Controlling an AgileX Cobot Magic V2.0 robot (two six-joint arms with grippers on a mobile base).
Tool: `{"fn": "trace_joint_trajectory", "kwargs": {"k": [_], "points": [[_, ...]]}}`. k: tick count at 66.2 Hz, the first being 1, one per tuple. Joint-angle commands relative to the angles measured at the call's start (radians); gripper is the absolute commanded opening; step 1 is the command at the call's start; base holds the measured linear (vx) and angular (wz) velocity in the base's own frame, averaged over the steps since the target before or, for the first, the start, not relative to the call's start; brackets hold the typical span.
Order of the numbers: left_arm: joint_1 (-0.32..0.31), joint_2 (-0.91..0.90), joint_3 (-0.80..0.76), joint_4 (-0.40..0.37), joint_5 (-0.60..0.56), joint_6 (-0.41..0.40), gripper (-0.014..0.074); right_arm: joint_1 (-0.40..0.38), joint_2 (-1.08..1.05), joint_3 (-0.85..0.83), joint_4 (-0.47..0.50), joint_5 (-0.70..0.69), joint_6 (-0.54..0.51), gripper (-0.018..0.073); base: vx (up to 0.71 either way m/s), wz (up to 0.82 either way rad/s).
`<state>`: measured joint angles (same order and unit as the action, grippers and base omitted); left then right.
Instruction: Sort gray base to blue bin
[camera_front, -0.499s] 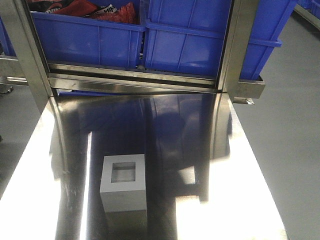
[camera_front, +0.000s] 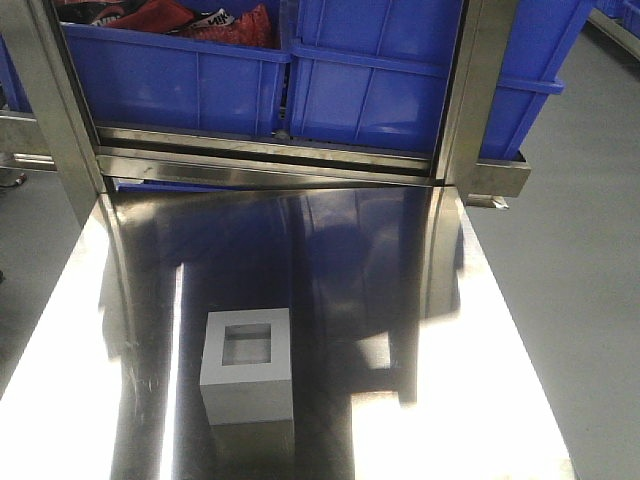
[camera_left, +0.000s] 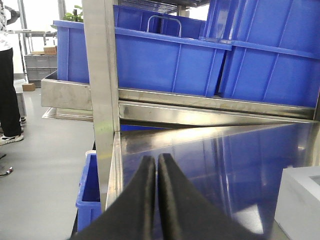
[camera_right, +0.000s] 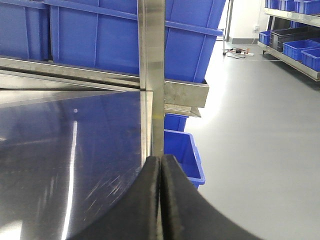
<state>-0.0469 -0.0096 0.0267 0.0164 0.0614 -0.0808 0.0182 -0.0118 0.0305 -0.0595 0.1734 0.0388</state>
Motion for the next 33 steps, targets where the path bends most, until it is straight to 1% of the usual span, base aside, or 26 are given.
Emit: {"fn": "trace_joint_trajectory", "kwargs": {"k": [1,33], "points": [[-0.006,-0.016,0.028,-0.002,-0.074,-0.009,-0.0006,-0.005,-0.011,0.014,-0.006,-0.075,-0.005,-0.0009,0.0,0.0],[-0.006,-0.016,0.028,-0.001,-0.074,-0.002,-0.0006,-0.005,-0.011,0.014,-0.006,-0.075,-0.005,-0.0009,0.0,0.0]]}}
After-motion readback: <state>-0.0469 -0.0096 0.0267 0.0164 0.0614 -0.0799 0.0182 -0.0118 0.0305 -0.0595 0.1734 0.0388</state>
